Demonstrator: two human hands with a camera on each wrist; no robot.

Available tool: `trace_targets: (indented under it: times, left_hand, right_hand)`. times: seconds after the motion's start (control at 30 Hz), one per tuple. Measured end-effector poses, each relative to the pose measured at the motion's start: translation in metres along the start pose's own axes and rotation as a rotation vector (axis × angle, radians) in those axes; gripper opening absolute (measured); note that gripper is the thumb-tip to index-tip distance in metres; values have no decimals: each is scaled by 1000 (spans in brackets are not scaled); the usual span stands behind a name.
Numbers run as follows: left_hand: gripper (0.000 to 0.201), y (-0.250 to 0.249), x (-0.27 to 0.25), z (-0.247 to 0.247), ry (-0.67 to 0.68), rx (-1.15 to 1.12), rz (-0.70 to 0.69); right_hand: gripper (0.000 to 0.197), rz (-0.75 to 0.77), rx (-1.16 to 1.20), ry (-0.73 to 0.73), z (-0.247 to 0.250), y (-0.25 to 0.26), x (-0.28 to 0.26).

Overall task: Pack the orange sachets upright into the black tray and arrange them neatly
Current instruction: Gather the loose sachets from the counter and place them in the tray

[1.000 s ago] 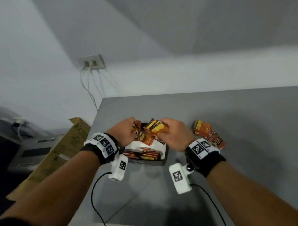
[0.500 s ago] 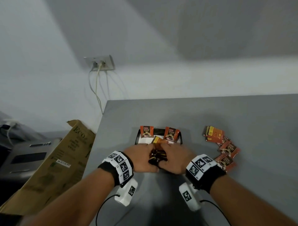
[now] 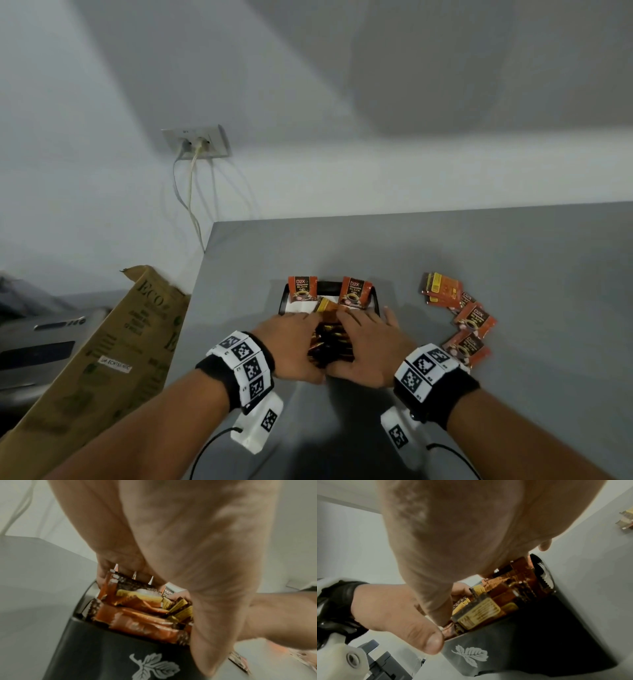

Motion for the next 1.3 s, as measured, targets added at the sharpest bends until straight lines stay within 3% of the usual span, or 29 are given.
trace_targets:
  times: [0.23, 0.4, 0.6, 0.83, 1.13, 1.3]
  left_hand:
    - [84, -2, 2, -3, -74, 37, -38]
    - [106, -5, 0, -16, -90, 44, -45]
    - [117, -7, -4, -17, -126, 97, -19]
    - [105, -7, -4, -18, -116, 118, 20]
    - [108, -19, -9, -29, -100, 156, 48]
    - [111, -12, -10, -13, -136, 102, 63]
  right_hand:
    - [108, 40, -40, -52, -4, 1, 3]
    - [110, 89, -108, -52, -9, 5, 0]
    - [109, 90, -96, -61, -14, 5, -4]
    - [104, 85, -106, -80, -14, 5, -11]
    - [102, 96, -163, -40, -22, 8, -14]
    - [107, 75, -68, -61, -10, 3, -10]
Point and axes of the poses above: each hand's wrist, its own x-axis towards the middle knuckle, its own z-axis out of the back of the hand, y = z × x, the point moved 10 cm from there along x, towards the middle knuckle, and after that the axes turned 13 degrees about -z, right-handed, at the moved point
